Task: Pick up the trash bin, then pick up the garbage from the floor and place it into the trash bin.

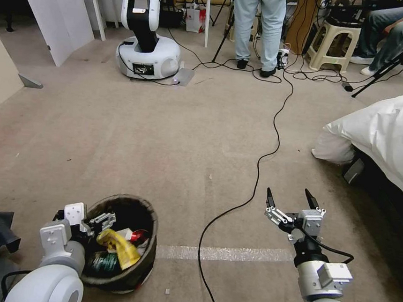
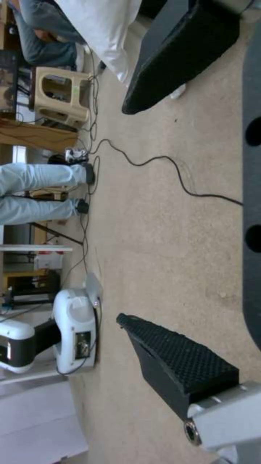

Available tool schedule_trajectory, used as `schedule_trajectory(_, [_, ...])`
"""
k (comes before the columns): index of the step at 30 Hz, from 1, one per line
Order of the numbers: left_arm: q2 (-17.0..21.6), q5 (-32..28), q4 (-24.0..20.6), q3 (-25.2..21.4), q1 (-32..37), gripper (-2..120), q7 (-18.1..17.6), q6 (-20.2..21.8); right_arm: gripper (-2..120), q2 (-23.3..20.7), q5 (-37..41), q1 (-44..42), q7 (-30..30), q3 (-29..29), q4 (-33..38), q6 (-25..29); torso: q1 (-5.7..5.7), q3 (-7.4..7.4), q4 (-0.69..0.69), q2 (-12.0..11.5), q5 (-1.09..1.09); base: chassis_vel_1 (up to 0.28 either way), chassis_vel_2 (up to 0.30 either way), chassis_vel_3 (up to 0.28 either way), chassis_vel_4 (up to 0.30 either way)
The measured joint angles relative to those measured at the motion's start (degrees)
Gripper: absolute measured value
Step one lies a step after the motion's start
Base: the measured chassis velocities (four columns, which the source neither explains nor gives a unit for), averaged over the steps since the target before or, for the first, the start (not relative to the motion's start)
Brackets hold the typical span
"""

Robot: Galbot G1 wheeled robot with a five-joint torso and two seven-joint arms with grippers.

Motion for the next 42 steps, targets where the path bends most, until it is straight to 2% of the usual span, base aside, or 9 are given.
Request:
schedule_trajectory(7, [0.03,2.06,-0.50,-2.31,-0.36,100,3.26,-5.50,100,-0.15,0.26,-0.07,0.21,0.31,0.08,-0.07,0.00,0.00,0.00,0.00,0.00,0.000,0.000,0.000,0.000])
schedule_trajectory(9, [-0.09,4.11,-0.58,-3.94,0.42,100,7.31,-11.31,100,-0.14,0.27,-0.28,0.26,0.46,0.11,-0.07,0.00,0.00,0.00,0.00,0.00,0.000,0.000,0.000,0.000])
schedule_trajectory(10, [-0.09,4.11,-0.58,-3.94,0.42,100,7.31,-11.31,100,-0.14,0.27,-0.28,0.26,0.46,0.11,-0.07,0.00,0.00,0.00,0.00,0.00,0.000,0.000,0.000,0.000])
schedule_trajectory(12, [-0.62,6.50,-0.62,-5.74,1.81,100,12.05,-19.04,100,-0.05,0.28,-0.64,0.28,0.70,0.38,-0.07,0.00,0.00,-0.01,0.00,0.00,0.000,0.000,0.000,0.000])
schedule_trajectory(17, [-1.76,9.56,-0.76,-8.94,4.17,100,17.15,-26.12,100,0.27,0.27,-1.32,0.29,1.28,0.71,-0.07,-0.01,0.00,0.00,0.00,0.01,0.000,0.000,0.000,0.000])
schedule_trajectory(20, [-3.09,13.92,-0.37,-13.16,7.54,100,22.00,-35.02,100,1.55,-0.29,-2.62,0.29,2.23,1.26,-0.04,0.00,0.00,-0.01,0.00,-0.01,0.000,0.000,0.000,0.000])
schedule_trajectory(29, [-6.86,15.95,0.45,-13.84,14.94,100,22.95,-47.64,100,4.11,-2.38,-5.36,-0.07,3.46,1.79,2.23,0.00,0.00,0.00,0.00,0.00,0.000,0.000,0.000,0.000])
schedule_trajectory(37, [-8.08,17.99,1.30,-10.19,16.71,100,21.12,-50.54,100,5.58,-3.61,-7.35,-0.20,4.17,1.77,4.33,0.00,0.00,-0.01,0.00,0.00,0.000,0.000,0.000,0.000])
schedule_trajectory(42, [-6.94,20.15,2.31,-4.74,18.10,100,15.39,-51.86,100,6.53,-5.16,-8.65,-0.55,3.76,1.51,5.80,0.00,0.00,-0.01,0.00,0.00,0.000,0.000,0.000,0.000])
